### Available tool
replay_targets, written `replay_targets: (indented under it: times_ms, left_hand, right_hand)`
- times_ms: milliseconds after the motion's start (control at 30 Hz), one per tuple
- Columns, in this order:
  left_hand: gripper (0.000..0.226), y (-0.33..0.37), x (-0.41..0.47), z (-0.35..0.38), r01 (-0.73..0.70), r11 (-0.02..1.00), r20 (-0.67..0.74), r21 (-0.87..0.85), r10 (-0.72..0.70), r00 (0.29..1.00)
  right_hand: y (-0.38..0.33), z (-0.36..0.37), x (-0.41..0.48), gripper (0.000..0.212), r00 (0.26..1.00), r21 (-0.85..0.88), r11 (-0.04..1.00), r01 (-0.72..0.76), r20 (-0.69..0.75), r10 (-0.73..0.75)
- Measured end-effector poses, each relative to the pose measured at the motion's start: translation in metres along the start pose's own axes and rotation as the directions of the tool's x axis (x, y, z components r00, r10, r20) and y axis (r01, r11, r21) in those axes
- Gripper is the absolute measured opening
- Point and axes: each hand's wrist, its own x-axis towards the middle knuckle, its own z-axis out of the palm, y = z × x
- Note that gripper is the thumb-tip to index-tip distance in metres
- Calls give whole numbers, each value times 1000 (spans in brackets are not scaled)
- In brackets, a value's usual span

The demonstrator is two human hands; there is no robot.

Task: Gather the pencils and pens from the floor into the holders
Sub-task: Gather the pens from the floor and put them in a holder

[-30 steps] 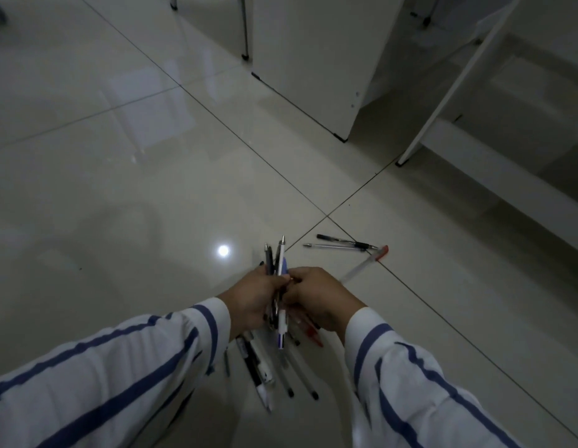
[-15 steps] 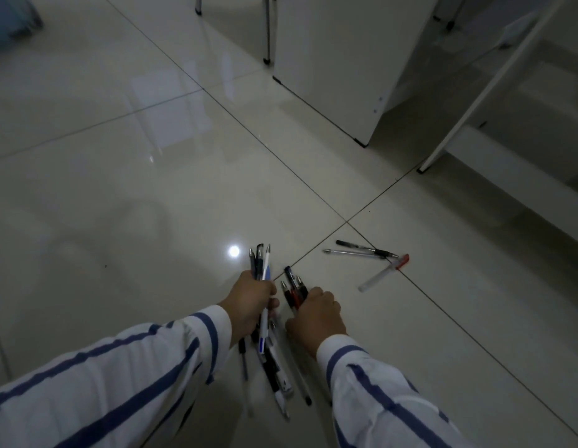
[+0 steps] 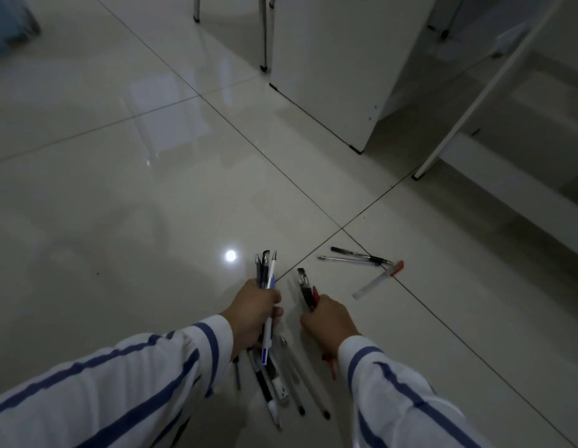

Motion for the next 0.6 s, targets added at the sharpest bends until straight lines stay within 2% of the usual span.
replay_targets:
  times_ms: [67,167,200,300,467,600]
  left_hand:
    - [26,1,-5,14,8,1000,42,4,-8,999]
    - [24,1,-19,44,-1,999,112,41,-3,994]
    - [18,1,-25,54,3,999,147,32,-7,989]
    - [8,-5,-44,86,43,999,220,16,-46,974]
    - [23,-26,-75,141,96,984,349,147,-142,926]
    - [27,-36,-118,185,123,974,437,188,-196,878]
  right_hand:
    - [5,-14,-6,5,999,303,953,-11,48,-4]
    - [16,-33,-21,15,987,627,777,-62,152,-43]
    - [22,-39,-26,19,982,666,743,-74,179,-62]
    - [48,-57,-43,22,981,673,734,-92,187,-49]
    - [104,-75,-80,29,994,641,762,-87,107,24]
    - [139,-97,-123,30,995,715,693,-87,25,100]
